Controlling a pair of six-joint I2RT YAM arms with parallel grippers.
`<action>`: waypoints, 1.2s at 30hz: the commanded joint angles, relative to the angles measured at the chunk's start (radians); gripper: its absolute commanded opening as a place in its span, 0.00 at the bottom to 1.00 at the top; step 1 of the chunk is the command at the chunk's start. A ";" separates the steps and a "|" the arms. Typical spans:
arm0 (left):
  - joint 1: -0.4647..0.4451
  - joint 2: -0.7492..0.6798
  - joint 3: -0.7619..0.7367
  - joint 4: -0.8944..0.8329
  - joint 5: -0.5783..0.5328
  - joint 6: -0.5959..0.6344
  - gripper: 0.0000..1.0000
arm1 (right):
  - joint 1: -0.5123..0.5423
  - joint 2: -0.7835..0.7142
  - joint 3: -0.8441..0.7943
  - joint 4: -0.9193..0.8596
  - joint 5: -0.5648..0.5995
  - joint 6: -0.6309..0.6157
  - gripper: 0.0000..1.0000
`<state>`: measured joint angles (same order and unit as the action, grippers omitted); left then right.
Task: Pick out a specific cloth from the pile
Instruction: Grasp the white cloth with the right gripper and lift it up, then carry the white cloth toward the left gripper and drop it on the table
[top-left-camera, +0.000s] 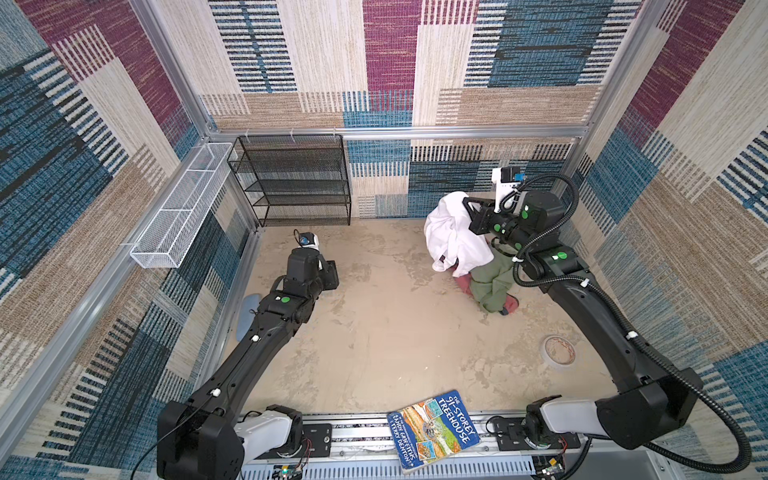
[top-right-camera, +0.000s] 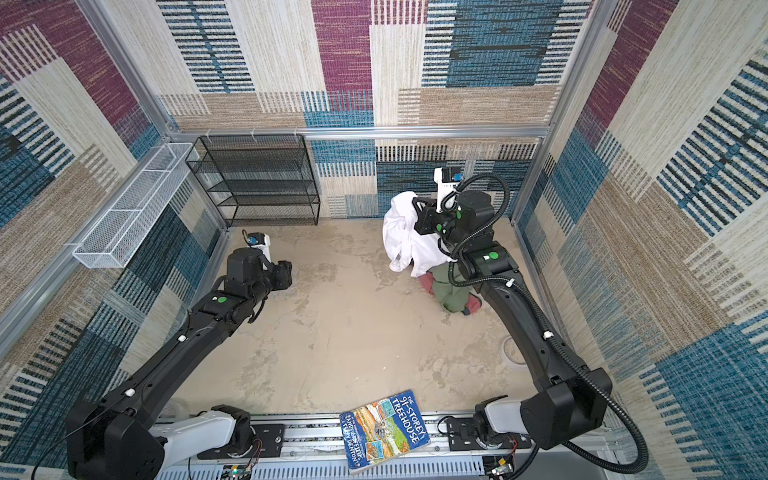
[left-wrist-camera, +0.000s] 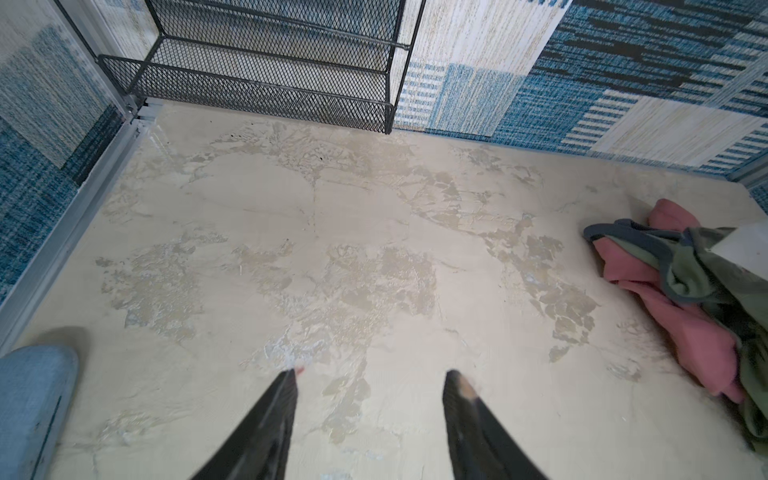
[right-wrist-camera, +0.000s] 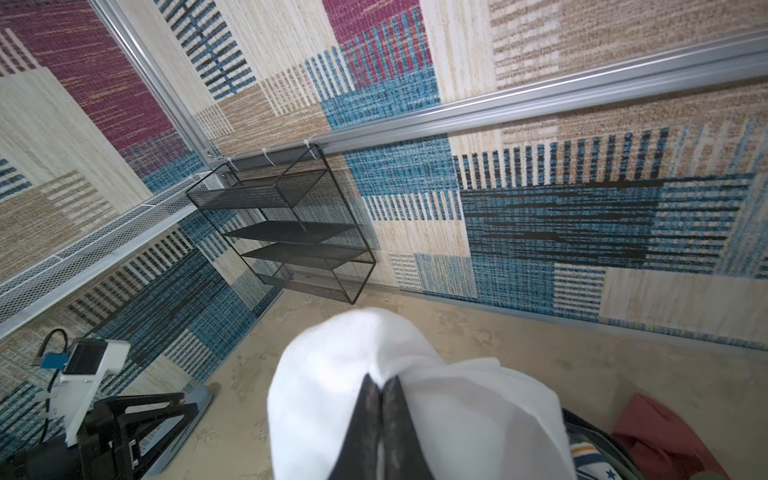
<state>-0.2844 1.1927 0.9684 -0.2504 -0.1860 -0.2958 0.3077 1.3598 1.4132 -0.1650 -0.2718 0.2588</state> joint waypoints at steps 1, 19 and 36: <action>0.000 -0.013 0.031 -0.082 -0.043 -0.038 0.59 | 0.033 0.029 0.045 -0.016 -0.070 -0.030 0.00; -0.001 -0.217 0.122 -0.442 -0.087 -0.070 0.59 | 0.334 0.342 0.308 0.005 -0.138 -0.070 0.00; -0.001 -0.425 0.071 -0.618 -0.093 -0.121 0.59 | 0.527 0.735 0.553 0.026 -0.101 -0.083 0.00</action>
<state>-0.2852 0.7803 1.0473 -0.8295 -0.2695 -0.3931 0.8253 2.0655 1.9480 -0.1982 -0.3813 0.1780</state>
